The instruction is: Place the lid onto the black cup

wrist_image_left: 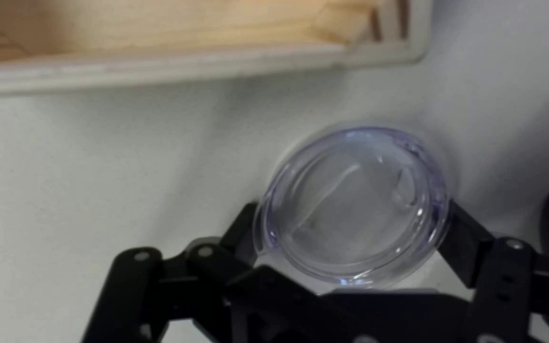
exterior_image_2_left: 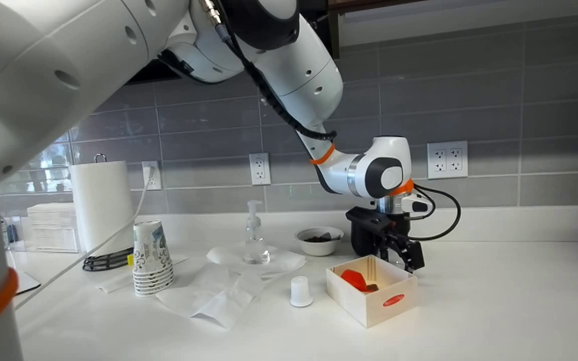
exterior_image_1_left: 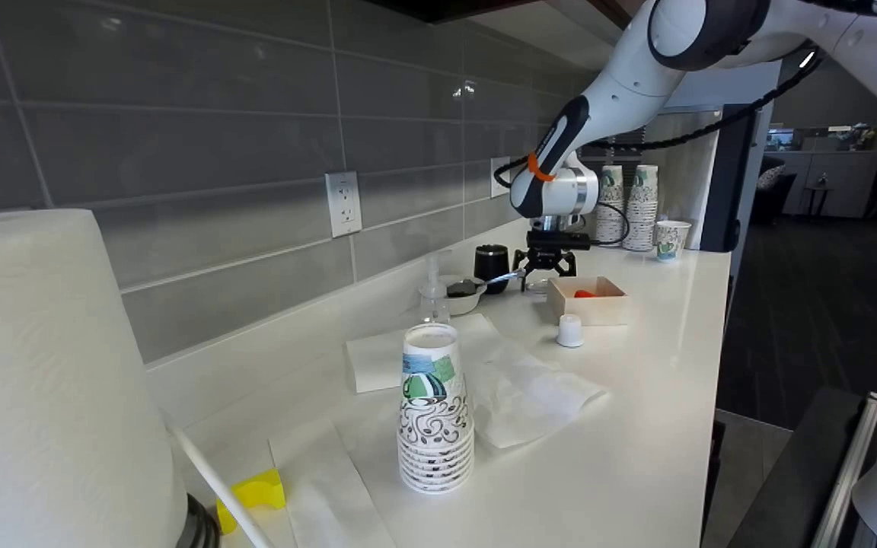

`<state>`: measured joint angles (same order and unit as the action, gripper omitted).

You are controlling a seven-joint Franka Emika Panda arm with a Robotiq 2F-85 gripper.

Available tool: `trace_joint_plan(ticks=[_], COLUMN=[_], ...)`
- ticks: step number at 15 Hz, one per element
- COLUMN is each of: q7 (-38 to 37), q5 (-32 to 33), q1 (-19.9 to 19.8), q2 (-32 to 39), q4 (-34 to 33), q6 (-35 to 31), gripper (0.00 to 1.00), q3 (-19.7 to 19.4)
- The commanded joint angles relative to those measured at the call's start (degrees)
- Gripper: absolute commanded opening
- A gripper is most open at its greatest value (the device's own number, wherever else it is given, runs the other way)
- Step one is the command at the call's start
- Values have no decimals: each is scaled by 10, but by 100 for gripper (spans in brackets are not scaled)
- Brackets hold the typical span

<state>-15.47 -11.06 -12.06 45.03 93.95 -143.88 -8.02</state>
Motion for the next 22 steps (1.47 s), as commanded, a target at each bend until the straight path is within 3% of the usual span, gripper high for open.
trace_joint_plan(ticks=[1, 13, 22], q7=[14, -3, 3], q5=[-11, 3, -6], q1=[-8, 2, 9], q2=[-12, -101, -125], q4=[-5, 3, -17], q6=[18, 115, 117], gripper=[66, 66, 66], q3=[9, -11, 5])
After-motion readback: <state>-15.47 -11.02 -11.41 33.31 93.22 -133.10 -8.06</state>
